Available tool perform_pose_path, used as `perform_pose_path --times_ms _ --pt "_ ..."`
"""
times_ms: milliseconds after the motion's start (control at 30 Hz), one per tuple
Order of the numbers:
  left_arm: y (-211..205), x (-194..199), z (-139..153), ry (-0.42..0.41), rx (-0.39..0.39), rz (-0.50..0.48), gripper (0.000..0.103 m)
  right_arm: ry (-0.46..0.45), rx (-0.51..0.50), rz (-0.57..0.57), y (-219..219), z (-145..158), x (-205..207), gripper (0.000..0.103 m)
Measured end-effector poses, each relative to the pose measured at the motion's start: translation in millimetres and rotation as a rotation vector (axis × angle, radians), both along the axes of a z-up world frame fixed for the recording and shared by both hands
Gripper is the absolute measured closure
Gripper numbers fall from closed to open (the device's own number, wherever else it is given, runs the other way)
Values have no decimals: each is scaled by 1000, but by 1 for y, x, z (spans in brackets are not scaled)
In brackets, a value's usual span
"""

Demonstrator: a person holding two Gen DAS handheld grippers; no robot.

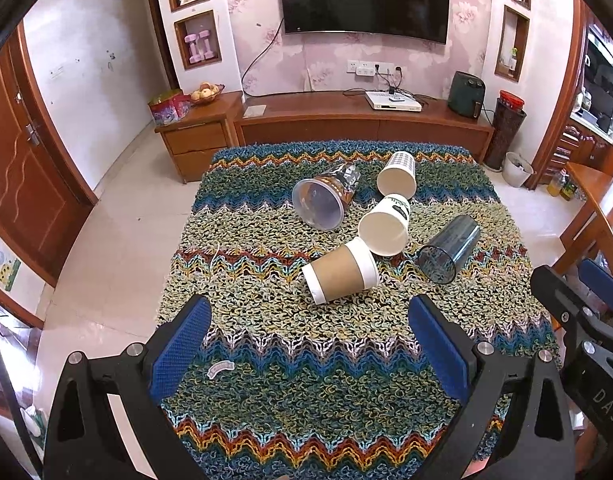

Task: Flip cup upright
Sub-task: 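Move the left gripper toward the brown-sleeved paper cup lying on its side, then close the left gripper on the brown sleeve of the cup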

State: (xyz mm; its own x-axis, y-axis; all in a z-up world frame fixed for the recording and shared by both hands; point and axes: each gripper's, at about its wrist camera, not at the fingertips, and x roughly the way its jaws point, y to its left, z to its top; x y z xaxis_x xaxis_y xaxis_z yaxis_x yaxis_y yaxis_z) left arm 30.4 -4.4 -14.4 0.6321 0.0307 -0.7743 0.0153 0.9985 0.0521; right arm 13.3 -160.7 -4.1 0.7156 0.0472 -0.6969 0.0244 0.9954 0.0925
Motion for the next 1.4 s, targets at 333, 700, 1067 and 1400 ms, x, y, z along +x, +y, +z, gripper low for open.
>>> perform_pose_path --times_ms 333,700,1067,1400 --pt "-2 13 -8 4 22 -49 4 17 -7 -27 -3 -9 12 27" --pt "-11 37 -28 45 91 -185 4 61 -13 -45 -7 -28 30 27" --pt "-18 71 -67 149 184 -372 4 118 2 -50 -13 -48 47 27" --pt "-25 109 -104 270 226 -534 4 152 13 -48 -14 -61 57 27"
